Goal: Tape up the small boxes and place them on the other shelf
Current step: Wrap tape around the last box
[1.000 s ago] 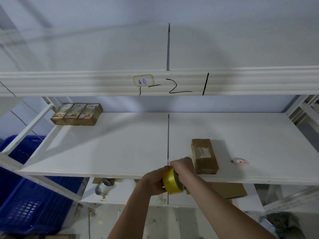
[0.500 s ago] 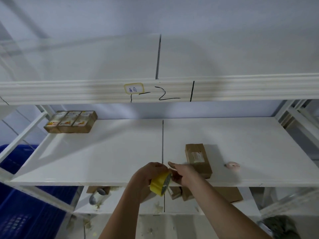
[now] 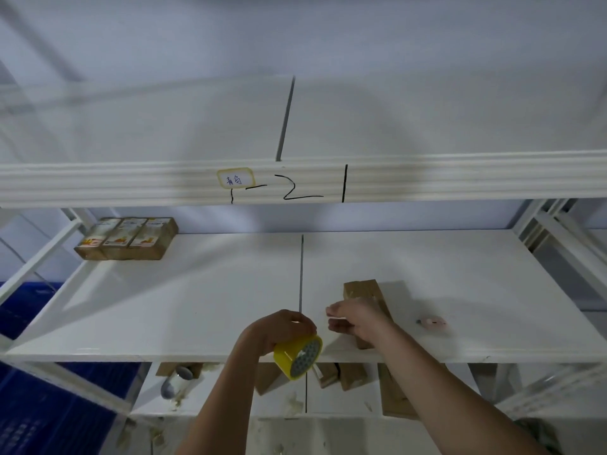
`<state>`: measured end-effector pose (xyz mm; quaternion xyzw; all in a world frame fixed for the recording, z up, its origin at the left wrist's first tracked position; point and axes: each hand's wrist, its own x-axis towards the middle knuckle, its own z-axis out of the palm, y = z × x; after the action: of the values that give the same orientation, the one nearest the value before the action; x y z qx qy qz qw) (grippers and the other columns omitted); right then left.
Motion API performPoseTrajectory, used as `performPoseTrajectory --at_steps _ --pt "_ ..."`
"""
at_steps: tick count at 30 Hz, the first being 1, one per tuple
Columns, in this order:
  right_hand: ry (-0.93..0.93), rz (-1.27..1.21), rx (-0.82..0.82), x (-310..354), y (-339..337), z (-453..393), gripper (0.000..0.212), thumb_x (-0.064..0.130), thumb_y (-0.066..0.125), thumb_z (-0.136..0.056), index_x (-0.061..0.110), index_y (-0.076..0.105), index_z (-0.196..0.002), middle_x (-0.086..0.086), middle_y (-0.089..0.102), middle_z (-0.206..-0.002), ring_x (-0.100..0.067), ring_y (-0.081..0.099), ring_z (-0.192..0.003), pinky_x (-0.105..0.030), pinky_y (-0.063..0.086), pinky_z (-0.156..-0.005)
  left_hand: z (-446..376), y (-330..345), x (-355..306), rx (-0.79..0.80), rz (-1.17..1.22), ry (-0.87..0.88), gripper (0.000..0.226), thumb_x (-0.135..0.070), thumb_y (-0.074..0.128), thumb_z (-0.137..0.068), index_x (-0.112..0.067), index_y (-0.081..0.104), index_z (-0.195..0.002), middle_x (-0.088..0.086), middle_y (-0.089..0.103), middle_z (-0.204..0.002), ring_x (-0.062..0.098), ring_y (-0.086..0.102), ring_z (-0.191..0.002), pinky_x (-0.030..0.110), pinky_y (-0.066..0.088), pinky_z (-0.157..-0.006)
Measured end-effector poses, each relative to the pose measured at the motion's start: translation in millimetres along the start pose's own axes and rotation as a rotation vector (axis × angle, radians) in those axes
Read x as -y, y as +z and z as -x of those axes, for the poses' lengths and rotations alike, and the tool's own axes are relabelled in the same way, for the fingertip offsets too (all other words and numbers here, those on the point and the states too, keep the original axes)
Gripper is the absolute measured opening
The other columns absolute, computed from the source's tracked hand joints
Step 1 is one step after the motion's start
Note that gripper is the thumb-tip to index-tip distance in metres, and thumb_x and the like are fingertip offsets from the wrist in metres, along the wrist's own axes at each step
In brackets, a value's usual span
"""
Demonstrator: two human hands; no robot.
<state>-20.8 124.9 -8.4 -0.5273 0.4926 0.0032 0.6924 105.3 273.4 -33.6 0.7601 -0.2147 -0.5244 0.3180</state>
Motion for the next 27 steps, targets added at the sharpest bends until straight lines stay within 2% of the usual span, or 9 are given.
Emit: performPoseTrajectory --at_steps 3,6,12,14,15,17,21,24,27 --pt "-0.099 0.115 -0.027 4 0 -4 0.008 -0.002 0.072 -0.087 0.000 0.070 -0.095 -0.017 0.071 -0.099 -0.026 0.072 -0.087 -0.032 0.063 -0.071 -2 3 5 -0.065 -0.003 0.020 0.010 -0.039 0.069 -0.087 -0.035 0.078 -0.091 0.007 0.069 -0.116 0.031 0.067 -0.105 0.046 0.058 -0.092" --pt "-0.168 0.169 -0.058 7 4 -8 0.003 -0.003 0.072 -0.087 -0.001 0.071 -0.088 -0.019 0.073 -0.095 -0.025 0.073 -0.083 -0.035 0.063 -0.076 -4 11 9 -0.155 -0.053 0.043 0.017 -0.047 0.070 -0.086 -0.036 0.075 -0.098 -0.001 0.069 -0.114 0.024 0.066 -0.103 0.039 0.058 -0.092" --pt "-0.261 0.375 -0.114 8 19 -17 0.007 -0.003 0.072 -0.087 -0.008 0.074 -0.082 -0.019 0.071 -0.076 -0.021 0.065 -0.061 -0.033 0.062 -0.069 0 31 27 -0.149 0.117 -0.048 0.029 -0.048 0.077 -0.079 -0.033 0.073 -0.103 0.008 0.069 -0.111 0.031 0.068 -0.099 0.046 0.059 -0.089" --pt "-0.257 0.438 -0.092 5 23 -23 0.012 -0.006 0.075 -0.083 -0.003 0.073 -0.071 -0.018 0.071 -0.074 -0.021 0.067 -0.059 -0.034 0.063 -0.068 4 38 33 -0.149 0.186 -0.085 0.042 -0.053 0.078 -0.077 -0.030 0.069 -0.111 0.007 0.068 -0.107 0.028 0.068 -0.095 0.040 0.062 -0.079" --pt "-0.260 0.470 -0.082 3 24 -25 0.013 -0.005 0.077 -0.082 -0.001 0.073 -0.070 -0.016 0.072 -0.074 -0.020 0.069 -0.061 -0.034 0.063 -0.067 6 42 36 -0.145 0.214 -0.105 0.047 -0.055 0.076 -0.079 -0.028 0.067 -0.116 0.006 0.068 -0.106 0.025 0.068 -0.091 0.034 0.062 -0.067" --pt "-0.275 0.536 -0.083 -1 26 -27 0.010 0.000 0.080 -0.080 0.001 0.076 -0.071 -0.012 0.074 -0.073 -0.020 0.073 -0.066 -0.032 0.063 -0.066 9 50 43 -0.145 0.246 -0.150 0.056 -0.059 0.073 -0.080 -0.025 0.063 -0.122 0.006 0.066 -0.107 0.022 0.065 -0.087 0.025 0.056 -0.052" --pt "-0.294 0.606 -0.098 -7 34 -28 0.011 0.009 0.083 -0.080 0.004 0.077 -0.072 -0.007 0.074 -0.069 -0.017 0.074 -0.062 -0.031 0.064 -0.065 3 64 67 -0.135 0.343 -0.245 0.082 -0.078 0.077 -0.055 -0.022 0.063 -0.113 0.010 0.069 -0.112 0.030 0.069 -0.100 0.045 0.059 -0.087" --pt "-0.300 0.626 -0.100 -17 32 -25 0.010 0.010 0.079 -0.085 0.000 0.078 -0.081 -0.009 0.075 -0.076 -0.015 0.073 -0.064 -0.024 0.062 -0.062 4 71 76 -0.160 0.375 -0.244 0.078 -0.075 0.076 -0.063 -0.020 0.062 -0.116 0.009 0.069 -0.112 0.029 0.069 -0.100 0.046 0.059 -0.089" --pt "-0.297 0.657 -0.042 -25 26 -29 0.007 0.002 0.071 -0.089 -0.002 0.076 -0.085 -0.013 0.074 -0.080 -0.019 0.073 -0.070 -0.029 0.063 -0.067 10 75 81 -0.162 0.420 -0.172 0.059 -0.063 0.072 -0.079 -0.019 0.064 -0.119 0.007 0.069 -0.113 0.026 0.069 -0.102 0.044 0.059 -0.089"
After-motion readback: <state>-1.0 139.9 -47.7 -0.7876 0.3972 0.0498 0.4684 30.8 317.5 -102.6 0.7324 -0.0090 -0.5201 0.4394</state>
